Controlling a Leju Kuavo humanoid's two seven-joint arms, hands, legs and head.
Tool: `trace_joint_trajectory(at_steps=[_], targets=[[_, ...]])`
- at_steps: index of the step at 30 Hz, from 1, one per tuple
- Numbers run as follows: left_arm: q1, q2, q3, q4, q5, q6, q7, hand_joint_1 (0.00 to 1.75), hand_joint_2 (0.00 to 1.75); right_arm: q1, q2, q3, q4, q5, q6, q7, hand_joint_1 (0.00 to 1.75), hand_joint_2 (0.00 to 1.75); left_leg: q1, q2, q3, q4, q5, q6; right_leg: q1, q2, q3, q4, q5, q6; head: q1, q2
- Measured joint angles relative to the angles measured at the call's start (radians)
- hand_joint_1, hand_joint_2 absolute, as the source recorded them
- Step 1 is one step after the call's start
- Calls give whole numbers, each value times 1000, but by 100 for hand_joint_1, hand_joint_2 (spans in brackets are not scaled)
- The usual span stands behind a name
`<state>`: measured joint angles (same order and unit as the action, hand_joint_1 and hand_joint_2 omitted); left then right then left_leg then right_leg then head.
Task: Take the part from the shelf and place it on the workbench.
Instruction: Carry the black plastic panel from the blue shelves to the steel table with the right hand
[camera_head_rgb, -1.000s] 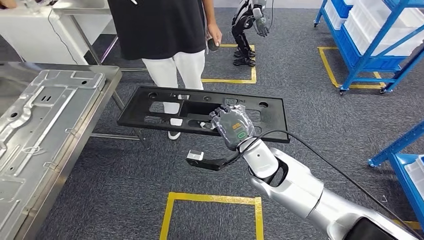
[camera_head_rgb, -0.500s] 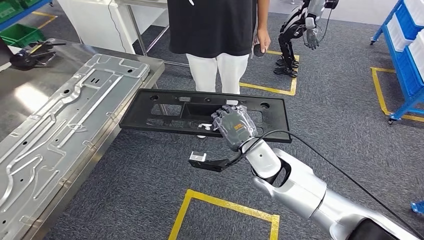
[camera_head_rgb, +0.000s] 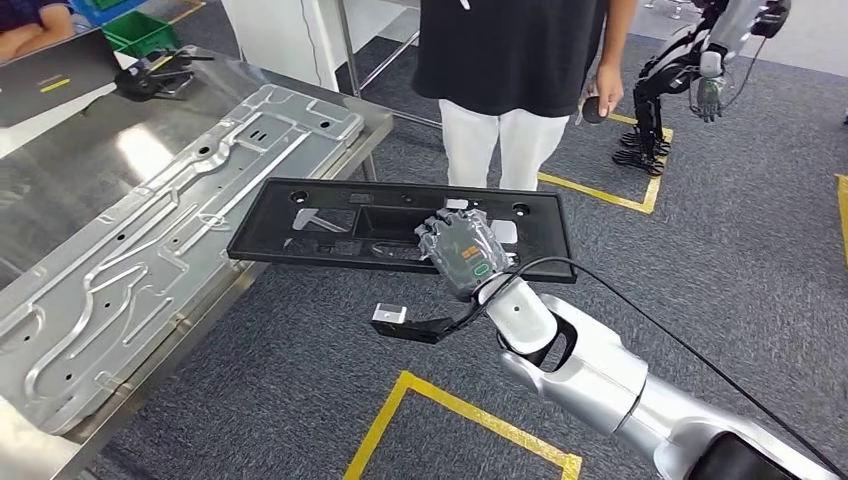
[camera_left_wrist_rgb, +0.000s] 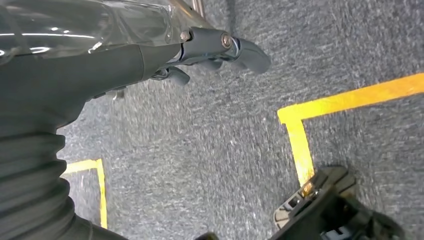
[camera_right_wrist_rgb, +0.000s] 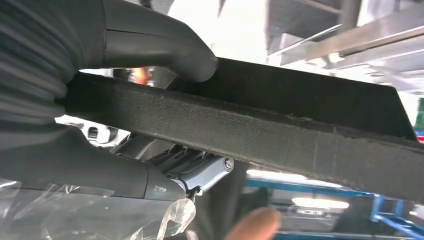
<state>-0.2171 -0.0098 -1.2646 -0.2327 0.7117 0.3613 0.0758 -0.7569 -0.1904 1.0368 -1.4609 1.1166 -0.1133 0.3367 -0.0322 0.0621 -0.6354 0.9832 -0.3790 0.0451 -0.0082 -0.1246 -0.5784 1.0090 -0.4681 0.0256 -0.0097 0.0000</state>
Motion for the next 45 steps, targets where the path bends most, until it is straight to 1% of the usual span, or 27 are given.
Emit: trace_joint_trajectory(at_steps=[2, 4, 6, 7, 8, 9, 11, 13, 15, 16, 17, 19, 21, 23, 24, 26, 28, 30, 32, 34, 36, 38, 39, 40, 41, 43, 45], targets=[[2, 1, 0, 0, -3, -1, 4, 0, 175, 1, 6, 1, 2, 0, -2, 1, 175, 175, 3, -27, 10, -11, 4, 6, -1, -7, 9, 0, -8, 10, 0, 0], [4, 3, 0, 0, -4, -2, 5, 0, 175, 2, 11, 1, 4, 0, -5, 1, 175, 175, 13, -52, 28, -24, 10, 16, -3, 43, -3, 47, -39, 15, 1, 0], [0, 6, 0, 0, -4, -3, 5, 0, 175, 5, 12, 1, 8, 0, -8, 1, 175, 175, 20, -77, 36, -28, 11, 23, -5, 104, -63, 170, -93, 17, 3, 0], [-2, 6, 0, 0, -4, -4, 5, 0, 175, 8, 12, 2, 10, 0, -9, 1, 175, 175, 21, -93, 37, -28, 11, 24, -6, 115, -101, 234, -112, 18, 4, 0], [-2, 6, 0, 0, -4, -5, 5, 0, 175, 12, 12, 2, 12, 0, -9, 1, 175, 175, 23, -111, 37, -28, 10, 24, -6, 120, -130, 272, -115, 20, 5, 0], [0, 6, 0, 0, -4, -6, 5, 0, 175, 14, 11, 2, 15, -1, -9, 1, 175, 175, 25, -129, 38, -27, 9, 23, -7, 122, -142, 274, -99, 23, 5, 0], [2, 6, 0, 0, -5, -8, 6, 0, 175, 14, 11, 2, 20, -3, -9, 1, 175, 175, 31, -162, 39, -21, 5, 15, -14, 139, -110, 169, -22, 30, 5, 0], [0, 6, 0, 0, -6, -9, 6, 0, 175, 10, 9, 1, 24, -6, -9, 1, 175, 175, 35, -191, 33, -7, -4, 2, -27, 185, -59, 45, 34, 36, 5, 0], [-1, 7, 0, 0, -7, -9, 7, 0, 175, 7, 8, 1, 26, -7, -9, 1, 175, 175, 36, -216, 24, 0, -9, -11, -28, 204, -40, 3, 42, 30, 6, 0], [2, 7, 0, 0, -6, -9, 8, 0, 175, 5, 7, 0, 27, -8, -9, 2, 175, 175, 39, -227, 20, -2, -8, -15, -26, 190, -41, 3, 42, 22, 6, 0], [5, 7, 0, 0, -6, -10, 8, 0, 175, 1, 7, 0, 27, -9, -8, 2, 175, 175, 41, -230, 17, -1, -9, -18, -25, 177, -39, 3, 42, 15, 6, 0], [10, 6, 0, 0, -7, -9, 7, 0, 175, -6, 6, -3, 28, -11, -6, 4, 175, 175, 39, -179, -4, 41, -32, -26, -25, 153, -36, 0, 42, 2, 2, 0], [8, 5, 0, 0, -7, -9, 7, 0, 175, -9, 4, -5, 28, -13, -2, 5, 175, 175, 38, -105, -63, 162, -88, -35, -21, 128, -32, 0, 39, -7, -2, 0], [8, 5, 0, 0, -7, -8, 7, 0, 175, -9, 0, -5, 28, -15, 3, 6, 175, 175, 40, -80, -128, 281, -127, -39, -17, 100, -30, 0, 34, -11, -3, 0], [10, 5, 0, 0, -7, -8, 7, 0, 175, -9, -2, -5, 28, -15, 5, 6, 175, 175, 41, -78, -137, 294, -123, -39, -15, 86, -28, 0, 31, -11, -3, 0], [14, 5, 0, 0, -7, -8, 8, 0, 175, -9, -3, -5, 28, -15, 8, 6, 175, 175, 37, -62, -91, 195, -66, -31, -12, 60, -21, 0, 25, -10, -3, 0], [12, 5, 0, 0, -7, -8, 8, 0, 175, -10, -4, -6, 27, -15, 9, 7, 175, 175, 22, -11, -19, 52, -11, -14, -8, 35, -10, -1, 17, -5, -3, 0], [11, 5, 0, 0, -7, -8, 8, 0, 175, -11, -4, -6, 27, -14, 10, 7, 175, 175, 8, 13, 7, -2, -1, -3, -6, 13, -1, -3, 10, 4, -2, 0], [12, 4, 0, 0, -7, -9, 8, 0, 175, -12, -4, -5, 27, -14, 12, 6, 175, 175, 10, -14, 10, -9, 1, 3, -6, -5, 8, -8, 3, 15, -2, 0], [12, 2, 1, 0, -8, -9, 8, 0, 175, -13, -3, -5, 27, -13, 16, 6, 175, 175, 18, -41, 24, -23, 7, 10, -7, 28, 7, 16, -17, 23, -1, 0], [9, -1, 2, 0, -10, -8, 8, 0, 175, -13, -4, -5, 27, -15, 21, 6, 175, 175, 24, -68, 36, -30, 9, 18, -9, 92, -41, 121, -68, 27, 0, 0], [9, -2, 5, 0, -12, -8, 7, 0, 175, -9, -5, -3, 29, -18, 25, 6, 175, 175, 26, -98, 38, -29, 7, 22, -10, 118, -111, 244, -111, 30, 1, 0], [10, -3, 8, 0, -12, -9, 6, 0, 175, -7, -6, -2, 30, -18, 27, 6, 175, 175, 27, -115, 38, -28, 6, 22, -11, 121, -131, 266, -108, 33, 1, 0], [12, -3, 10, 0, -13, -9, 6, 0, 175, -6, -6, -1, 31, -18, 28, 6, 175, 175, 29, -133, 39, -27, 5, 20, -13, 123, -133, 251, -84, 35, 2, 0], [13, -4, 13, 0, -13, -10, 6, 0, 175, -6, -7, -1, 32, -18, 28, 6, 175, 175, 32, -151, 39, -23, 2, 17, -16, 130, -115, 196, -44, 38, 2, 0], [13, -3, 16, 0, -15, -10, 6, 0, 175, -7, -8, -1, 32, -19, 28, 6, 175, 175, 37, -183, 35, -9, -7, 4, -28, 178, -61, 62, 24, 45, 2, 0], [14, -3, 18, 0, -17, -11, 7, 0, 175, -6, -8, 0, 32, -19, 29, 5, 175, 175, 39, -208, 25, 0, -14, -10, -32, 207, -34, 0, 40, 40, 2, 0]])
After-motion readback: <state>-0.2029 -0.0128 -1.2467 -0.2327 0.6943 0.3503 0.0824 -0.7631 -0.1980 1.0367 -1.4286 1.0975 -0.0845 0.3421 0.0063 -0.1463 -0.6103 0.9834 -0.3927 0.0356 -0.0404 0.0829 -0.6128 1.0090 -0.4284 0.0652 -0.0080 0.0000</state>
